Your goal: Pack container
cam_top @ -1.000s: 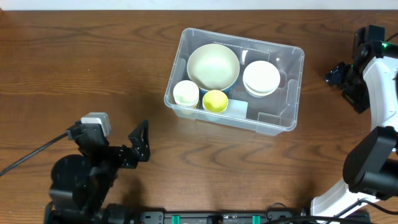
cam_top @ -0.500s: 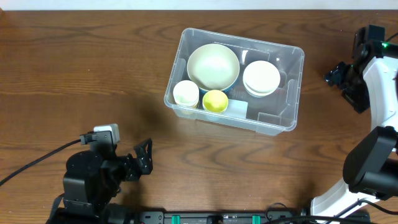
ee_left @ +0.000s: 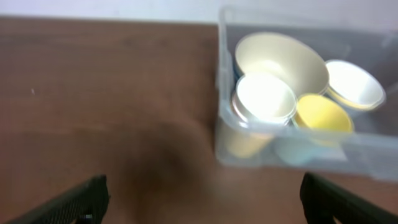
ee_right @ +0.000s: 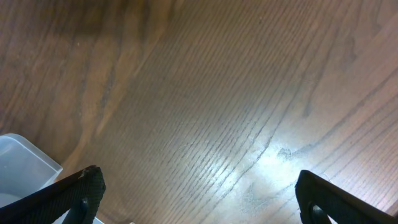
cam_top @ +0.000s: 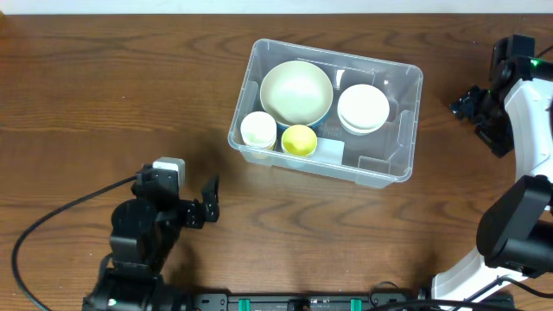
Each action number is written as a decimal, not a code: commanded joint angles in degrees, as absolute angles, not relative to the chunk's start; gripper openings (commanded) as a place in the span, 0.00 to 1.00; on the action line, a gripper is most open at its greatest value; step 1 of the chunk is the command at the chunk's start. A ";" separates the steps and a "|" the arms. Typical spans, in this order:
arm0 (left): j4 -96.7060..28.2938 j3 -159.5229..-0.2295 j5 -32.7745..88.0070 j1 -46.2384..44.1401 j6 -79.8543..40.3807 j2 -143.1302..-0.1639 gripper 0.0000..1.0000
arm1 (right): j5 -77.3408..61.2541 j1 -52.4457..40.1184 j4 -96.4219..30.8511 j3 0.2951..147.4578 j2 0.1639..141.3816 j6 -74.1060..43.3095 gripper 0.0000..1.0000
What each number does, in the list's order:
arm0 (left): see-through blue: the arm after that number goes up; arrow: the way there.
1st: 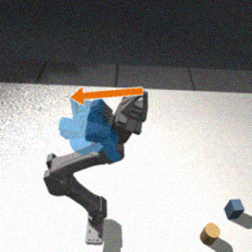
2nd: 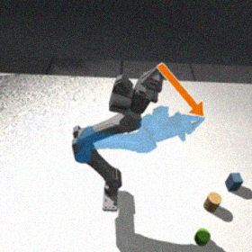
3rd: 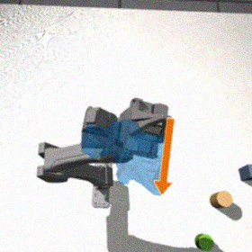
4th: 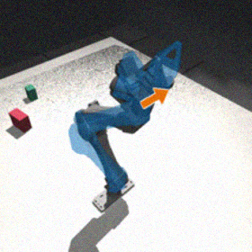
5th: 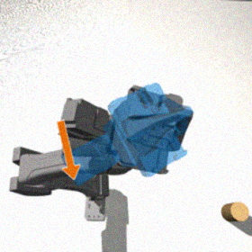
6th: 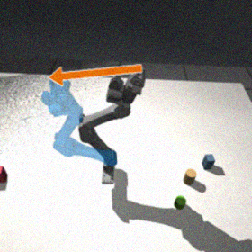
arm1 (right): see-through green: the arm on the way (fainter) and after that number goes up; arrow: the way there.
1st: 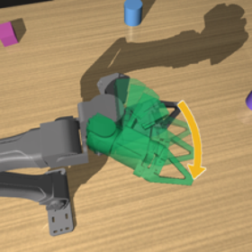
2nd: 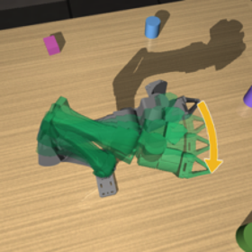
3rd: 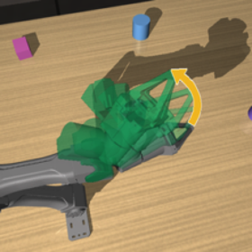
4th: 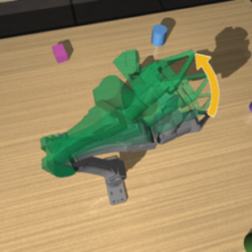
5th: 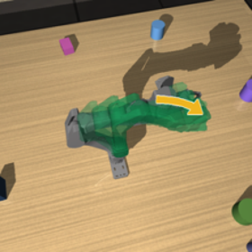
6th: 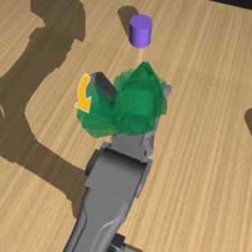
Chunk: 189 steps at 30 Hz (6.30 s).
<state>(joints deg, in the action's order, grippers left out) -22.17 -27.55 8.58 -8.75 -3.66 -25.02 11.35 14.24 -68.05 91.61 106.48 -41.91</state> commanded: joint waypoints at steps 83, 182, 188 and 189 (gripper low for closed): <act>-3.33 -0.23 7.90 3.20 -0.86 -0.30 0.98 | 11.97 10.76 -68.10 91.20 97.14 -42.81 0.99; -3.33 -0.23 7.90 3.20 -0.86 -0.30 0.98 | -0.43 2.09 -4.23 0.32 0.32 -0.14 0.99; -3.33 -0.23 7.90 3.20 -0.86 -0.30 0.98 | -0.40 2.09 -4.23 0.32 0.32 -0.16 0.99; -3.33 -0.23 7.90 3.20 -0.86 -0.30 0.98 | -0.43 2.09 -4.23 0.32 0.32 -0.14 0.99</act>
